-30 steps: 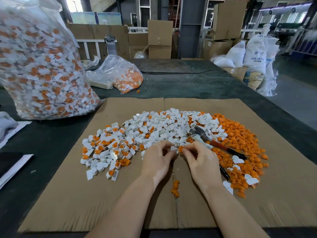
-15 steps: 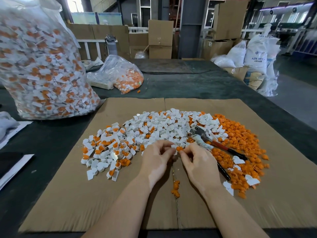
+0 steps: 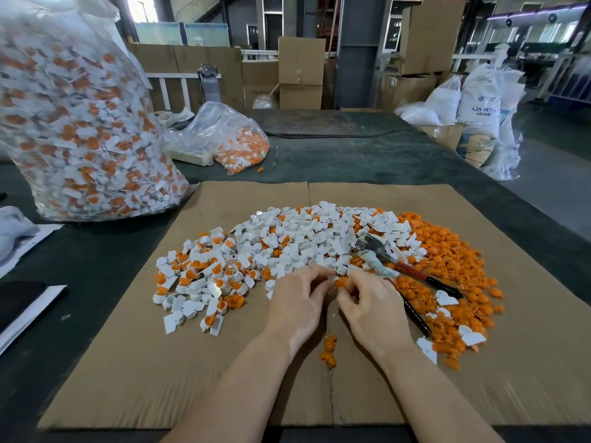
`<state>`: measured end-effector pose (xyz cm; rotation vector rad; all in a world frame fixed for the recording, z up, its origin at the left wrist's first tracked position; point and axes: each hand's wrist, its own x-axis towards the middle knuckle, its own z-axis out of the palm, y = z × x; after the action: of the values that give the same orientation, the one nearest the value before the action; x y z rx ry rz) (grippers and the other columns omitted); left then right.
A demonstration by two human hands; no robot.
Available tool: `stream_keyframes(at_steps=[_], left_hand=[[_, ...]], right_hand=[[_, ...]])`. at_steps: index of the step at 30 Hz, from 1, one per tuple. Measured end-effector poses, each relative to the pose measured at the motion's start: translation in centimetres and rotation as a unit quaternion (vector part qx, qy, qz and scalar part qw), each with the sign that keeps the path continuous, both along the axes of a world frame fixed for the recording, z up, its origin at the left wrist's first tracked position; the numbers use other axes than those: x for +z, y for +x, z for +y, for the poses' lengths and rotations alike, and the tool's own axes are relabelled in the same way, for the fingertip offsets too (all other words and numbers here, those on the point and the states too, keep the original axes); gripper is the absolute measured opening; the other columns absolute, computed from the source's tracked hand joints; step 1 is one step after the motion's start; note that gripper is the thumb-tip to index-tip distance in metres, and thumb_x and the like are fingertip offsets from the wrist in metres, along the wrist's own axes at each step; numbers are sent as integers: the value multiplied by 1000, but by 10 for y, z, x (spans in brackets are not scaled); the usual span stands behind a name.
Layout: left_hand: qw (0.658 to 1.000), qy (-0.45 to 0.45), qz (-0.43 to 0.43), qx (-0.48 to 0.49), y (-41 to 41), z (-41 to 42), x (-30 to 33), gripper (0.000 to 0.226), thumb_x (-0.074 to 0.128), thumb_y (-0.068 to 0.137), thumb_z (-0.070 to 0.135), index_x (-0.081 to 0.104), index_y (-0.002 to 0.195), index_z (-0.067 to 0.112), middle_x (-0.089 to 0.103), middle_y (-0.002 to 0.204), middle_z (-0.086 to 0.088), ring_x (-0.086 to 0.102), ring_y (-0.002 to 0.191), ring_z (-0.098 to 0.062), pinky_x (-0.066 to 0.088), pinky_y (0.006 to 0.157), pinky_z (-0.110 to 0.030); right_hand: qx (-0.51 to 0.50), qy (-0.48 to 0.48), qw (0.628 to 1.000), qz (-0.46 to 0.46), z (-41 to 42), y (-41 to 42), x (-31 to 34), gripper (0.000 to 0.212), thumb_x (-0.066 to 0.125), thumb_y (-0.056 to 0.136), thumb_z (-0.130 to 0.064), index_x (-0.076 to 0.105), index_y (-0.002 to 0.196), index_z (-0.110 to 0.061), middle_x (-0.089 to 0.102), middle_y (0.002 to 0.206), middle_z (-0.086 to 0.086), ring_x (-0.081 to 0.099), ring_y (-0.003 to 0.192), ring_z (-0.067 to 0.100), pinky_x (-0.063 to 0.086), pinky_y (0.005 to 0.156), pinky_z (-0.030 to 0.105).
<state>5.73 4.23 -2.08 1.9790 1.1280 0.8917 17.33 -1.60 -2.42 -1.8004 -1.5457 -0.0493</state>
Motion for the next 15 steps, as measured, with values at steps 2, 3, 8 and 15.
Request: stream_keyframes(at_steps=[2,3,8,15], left_hand=[[1000,22,11,-2,0,1,0,16,58,92,22,68,104,23,66,96,11,54,87,-1,35,69,2],[999,29,15,-2,1,1,0,16,58,92,21,68,105,22,67,99,9,53,87,0,34,70,3],[996,69,60,-20,1,-1,0,20,56,93,20,66,110,22,64,105,9,49,90,1,31,70,-3],[998,-49,-49,0,-2,4,3,14,55,94,17,61,90,29,60,81,19,57,80,1,38,65,-1]], right_hand=[[1,2,1000,-1,0,-1,0,29,65,80,-8,43,61,-15,48,57,-3,42,55,16,34,58,28],[2,1,1000,-2,0,-1,0,29,65,80,-7,44,62,-15,48,57,-2,43,56,16,35,59,29],[4,-5,1000,-11,0,0,-1,27,66,80,-8,46,63,-15,50,60,-1,45,58,17,35,59,28],[39,15,999,32,-1,0,1,12,67,84,-20,66,76,-12,62,70,-3,55,68,12,44,62,26]])
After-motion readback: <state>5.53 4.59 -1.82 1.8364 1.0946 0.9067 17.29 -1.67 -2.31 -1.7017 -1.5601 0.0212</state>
